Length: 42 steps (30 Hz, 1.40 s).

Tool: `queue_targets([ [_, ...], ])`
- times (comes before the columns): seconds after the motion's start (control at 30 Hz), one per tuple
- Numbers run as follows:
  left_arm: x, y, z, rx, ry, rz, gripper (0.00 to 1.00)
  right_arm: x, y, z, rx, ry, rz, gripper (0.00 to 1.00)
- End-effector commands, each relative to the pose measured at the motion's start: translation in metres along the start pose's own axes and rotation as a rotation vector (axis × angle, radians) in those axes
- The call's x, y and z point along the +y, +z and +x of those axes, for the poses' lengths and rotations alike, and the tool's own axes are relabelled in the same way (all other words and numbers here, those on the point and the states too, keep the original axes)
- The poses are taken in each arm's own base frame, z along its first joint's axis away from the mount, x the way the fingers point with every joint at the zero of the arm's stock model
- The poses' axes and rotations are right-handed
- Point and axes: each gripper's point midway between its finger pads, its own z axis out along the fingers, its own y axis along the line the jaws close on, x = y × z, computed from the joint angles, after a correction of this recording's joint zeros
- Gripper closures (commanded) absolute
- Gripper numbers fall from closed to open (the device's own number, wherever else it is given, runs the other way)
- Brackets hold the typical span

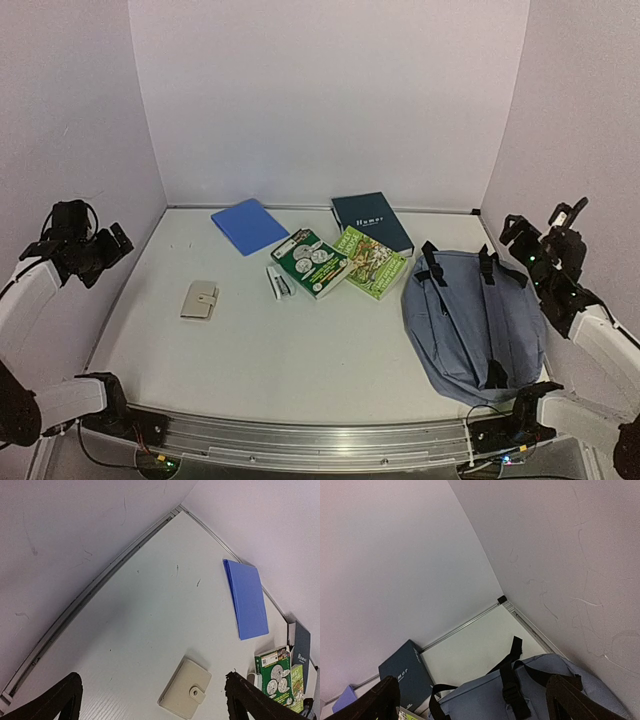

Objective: Pack the student bag
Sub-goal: Move the student bag to the center of the board.

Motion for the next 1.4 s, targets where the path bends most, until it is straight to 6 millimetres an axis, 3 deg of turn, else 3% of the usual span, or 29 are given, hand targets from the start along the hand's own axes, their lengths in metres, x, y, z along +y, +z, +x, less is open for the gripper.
queue_targets([
  [0.0, -0.013, -0.014, -0.011, 0.031, 0.006, 0.018, 0.0, 0.028, 0.002, -0.013, 0.043, -0.008, -0.096, 0.02],
  [0.13, -0.022, -0.016, -0.005, 0.077, 0.027, 0.064, 0.0, 0.039, 0.016, 0.011, 0.203, -0.036, -0.111, 0.02],
  [0.27, -0.038, -0.011, 0.01, 0.147, 0.035, 0.167, 0.0, 0.059, 0.023, 0.053, 0.378, -0.063, -0.122, 0.05],
  [0.4, -0.048, -0.003, 0.031, 0.223, 0.053, 0.21, 0.0, 0.09, 0.011, 0.105, 0.53, -0.165, -0.091, 0.06],
  [0.5, -0.057, 0.0, 0.047, 0.264, 0.068, 0.239, 0.0, 0.104, -0.008, 0.142, 0.627, -0.22, -0.071, 0.07],
  [0.63, -0.075, 0.0, 0.066, 0.305, 0.086, 0.293, 0.0, 0.102, -0.036, 0.181, 0.721, -0.291, -0.012, 0.06],
  [0.83, -0.086, 0.001, 0.081, 0.347, 0.078, 0.339, 0.0, 0.077, -0.058, 0.228, 0.813, -0.383, 0.115, 0.06],
  [1.27, -0.088, -0.008, 0.086, 0.359, 0.083, 0.38, 0.0, 0.061, -0.041, 0.277, 0.767, -0.509, 0.248, 0.14],
  [1.33, -0.087, -0.01, 0.085, 0.353, 0.088, 0.379, 0.0, 0.055, -0.038, 0.281, 0.74, -0.532, 0.278, 0.22],
  [1.37, -0.087, -0.011, 0.085, 0.352, 0.089, 0.376, 0.0, 0.053, -0.037, 0.282, 0.732, -0.54, 0.288, 0.31],
])
